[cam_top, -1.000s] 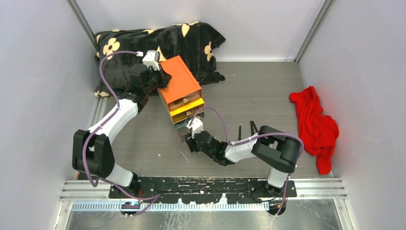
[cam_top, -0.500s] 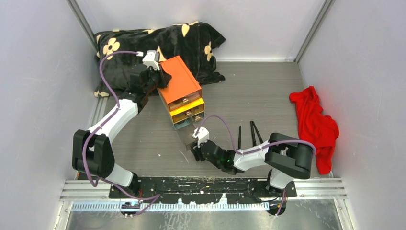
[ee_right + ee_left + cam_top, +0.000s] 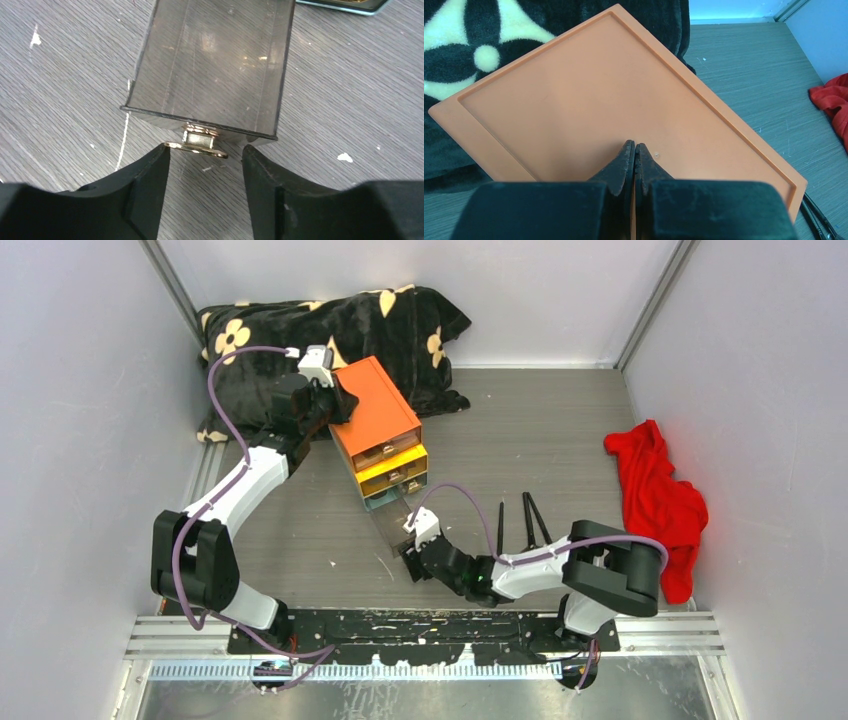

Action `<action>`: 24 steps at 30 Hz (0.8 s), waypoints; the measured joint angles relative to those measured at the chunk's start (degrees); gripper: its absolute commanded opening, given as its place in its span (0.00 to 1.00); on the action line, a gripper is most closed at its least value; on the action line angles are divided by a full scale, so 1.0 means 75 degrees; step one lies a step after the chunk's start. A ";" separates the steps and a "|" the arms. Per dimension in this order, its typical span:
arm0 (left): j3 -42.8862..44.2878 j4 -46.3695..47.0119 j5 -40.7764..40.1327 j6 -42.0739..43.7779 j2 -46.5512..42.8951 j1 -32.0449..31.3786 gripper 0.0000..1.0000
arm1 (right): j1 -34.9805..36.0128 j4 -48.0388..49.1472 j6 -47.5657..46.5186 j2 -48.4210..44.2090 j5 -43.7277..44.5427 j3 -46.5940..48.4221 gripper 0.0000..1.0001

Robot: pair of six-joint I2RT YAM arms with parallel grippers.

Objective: Organize the makeup
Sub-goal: Open the drawer in the storage box, then pick up the makeup tool from the center of the board.

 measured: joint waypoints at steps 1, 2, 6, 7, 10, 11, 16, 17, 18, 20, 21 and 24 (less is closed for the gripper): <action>0.0000 0.0000 0.0000 0.0000 0.0000 0.0000 0.00 | 0.0000 -0.0119 -0.0015 -0.0052 0.0023 0.0012 0.68; 0.0000 0.0000 0.0000 0.0000 0.0000 0.0000 0.00 | 0.0003 -0.0251 -0.0023 -0.0119 0.0035 0.0015 0.74; 0.0000 0.0000 0.0000 0.0000 0.0000 0.0000 0.00 | 0.0070 -0.0968 -0.0038 -0.0629 0.0230 0.0015 0.84; 0.0000 0.0000 0.0000 0.0003 0.0000 0.0000 0.00 | 0.0099 -0.1119 -0.0041 -0.0784 0.0303 0.0015 0.84; 0.0009 -0.0009 0.0003 0.0003 0.0000 0.0000 0.00 | 0.0201 -0.1515 -0.0061 -0.1285 0.0481 0.0015 0.84; 0.0009 -0.0009 0.0003 0.0003 0.0000 0.0000 0.00 | 0.0219 -0.1670 -0.0070 -0.1489 0.0530 0.0015 0.83; 0.0017 -0.0026 0.0003 0.0003 0.0000 0.0000 0.00 | 0.0259 -0.2570 -0.0067 -0.2419 0.0831 0.0204 0.83; 0.0020 -0.0026 0.0003 0.0003 0.0000 0.0000 0.00 | 0.0259 -0.2821 -0.0055 -0.2626 0.0909 0.0286 0.83; 0.0020 -0.0029 0.0003 0.0003 0.0000 0.0000 0.00 | 0.0259 -0.3089 -0.0029 -0.2841 0.1023 0.0370 0.83; 0.0029 -0.0041 0.0006 0.0003 0.0000 0.0000 0.00 | 0.0259 -0.3646 0.0125 -0.3214 0.1314 0.0551 0.83; 0.0047 -0.0070 0.0006 0.0003 0.0000 0.0000 0.00 | 0.0259 -0.3993 0.0248 -0.3375 0.1489 0.0662 0.83; 0.0087 -0.0146 0.0006 0.0006 0.0003 0.0000 0.00 | 0.0259 -0.5319 0.0880 -0.3803 0.2113 0.1067 0.82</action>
